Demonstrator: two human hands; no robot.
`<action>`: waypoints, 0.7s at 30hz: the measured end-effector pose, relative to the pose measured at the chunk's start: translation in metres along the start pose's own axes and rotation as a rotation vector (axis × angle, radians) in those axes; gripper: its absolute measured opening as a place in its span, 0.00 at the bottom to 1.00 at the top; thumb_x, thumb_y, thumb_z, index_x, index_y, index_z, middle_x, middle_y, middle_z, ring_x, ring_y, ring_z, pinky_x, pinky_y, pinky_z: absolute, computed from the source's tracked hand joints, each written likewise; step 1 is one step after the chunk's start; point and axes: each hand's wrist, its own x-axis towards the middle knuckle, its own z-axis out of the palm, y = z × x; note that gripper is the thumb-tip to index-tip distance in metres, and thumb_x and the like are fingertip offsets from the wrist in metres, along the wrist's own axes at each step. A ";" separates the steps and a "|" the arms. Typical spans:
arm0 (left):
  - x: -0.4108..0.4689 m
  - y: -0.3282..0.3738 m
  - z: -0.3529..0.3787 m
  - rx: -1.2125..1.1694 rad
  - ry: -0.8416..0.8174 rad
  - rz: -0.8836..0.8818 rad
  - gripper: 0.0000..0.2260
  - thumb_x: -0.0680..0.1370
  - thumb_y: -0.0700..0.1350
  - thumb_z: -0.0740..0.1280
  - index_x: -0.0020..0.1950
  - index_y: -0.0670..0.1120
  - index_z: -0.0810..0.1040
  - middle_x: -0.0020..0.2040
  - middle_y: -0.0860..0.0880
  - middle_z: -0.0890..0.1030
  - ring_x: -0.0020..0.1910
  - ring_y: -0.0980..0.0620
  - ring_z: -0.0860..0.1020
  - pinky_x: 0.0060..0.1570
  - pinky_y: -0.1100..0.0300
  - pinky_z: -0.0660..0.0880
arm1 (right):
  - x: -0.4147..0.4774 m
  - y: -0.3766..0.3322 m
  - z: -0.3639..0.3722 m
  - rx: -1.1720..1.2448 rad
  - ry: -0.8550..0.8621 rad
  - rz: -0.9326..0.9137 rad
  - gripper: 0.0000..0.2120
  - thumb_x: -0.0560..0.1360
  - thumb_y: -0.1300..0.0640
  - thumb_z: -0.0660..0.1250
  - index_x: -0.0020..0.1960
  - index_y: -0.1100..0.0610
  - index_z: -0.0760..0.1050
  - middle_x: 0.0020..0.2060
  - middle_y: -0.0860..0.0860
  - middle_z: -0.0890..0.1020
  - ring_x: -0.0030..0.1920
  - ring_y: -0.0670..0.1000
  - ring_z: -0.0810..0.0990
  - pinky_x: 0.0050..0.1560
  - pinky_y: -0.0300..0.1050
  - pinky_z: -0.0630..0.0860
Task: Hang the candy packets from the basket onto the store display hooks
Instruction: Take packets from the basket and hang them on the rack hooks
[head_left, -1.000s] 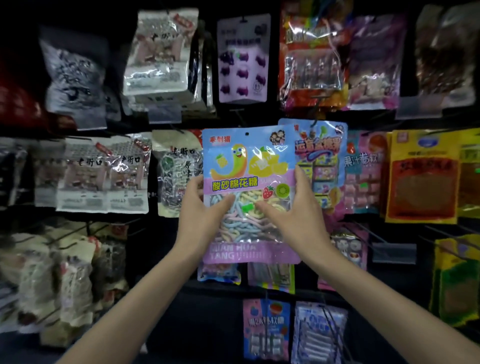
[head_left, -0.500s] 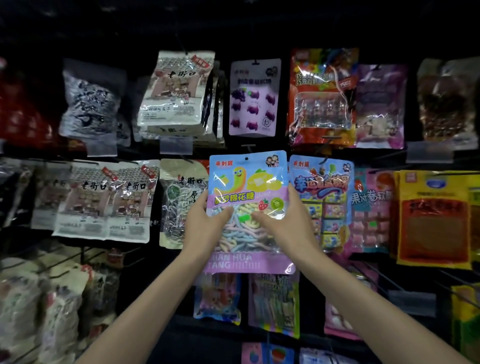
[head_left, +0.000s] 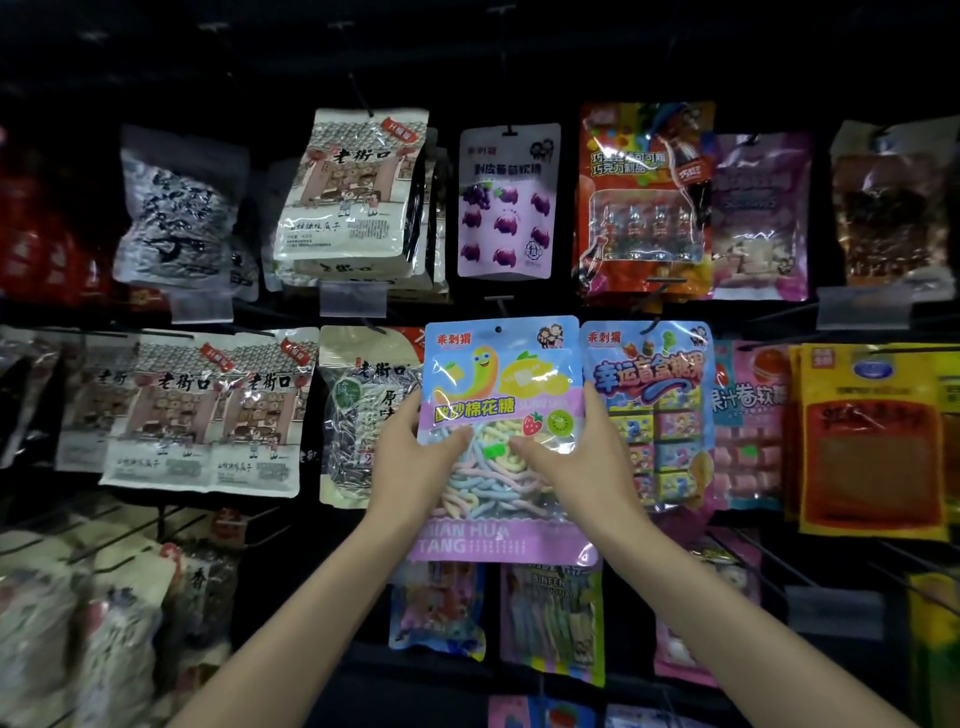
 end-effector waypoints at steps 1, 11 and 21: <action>0.000 -0.001 -0.001 0.011 0.000 0.018 0.19 0.80 0.41 0.73 0.53 0.67 0.75 0.50 0.60 0.85 0.39 0.50 0.88 0.35 0.53 0.85 | -0.001 0.000 0.000 0.007 0.008 -0.007 0.51 0.74 0.45 0.78 0.85 0.46 0.49 0.81 0.43 0.62 0.79 0.48 0.63 0.70 0.49 0.65; 0.011 -0.005 -0.001 0.041 0.043 -0.003 0.19 0.78 0.45 0.76 0.67 0.59 0.79 0.58 0.58 0.85 0.46 0.48 0.88 0.46 0.44 0.86 | 0.006 0.004 0.003 0.003 0.065 0.028 0.44 0.73 0.44 0.79 0.80 0.45 0.58 0.78 0.45 0.67 0.75 0.54 0.69 0.62 0.51 0.69; 0.044 -0.027 0.016 0.278 0.066 -0.040 0.15 0.80 0.46 0.74 0.60 0.56 0.72 0.50 0.60 0.80 0.41 0.52 0.86 0.43 0.49 0.85 | 0.032 0.024 0.024 -0.248 0.093 0.093 0.46 0.73 0.42 0.78 0.81 0.55 0.56 0.76 0.54 0.68 0.71 0.57 0.73 0.64 0.54 0.75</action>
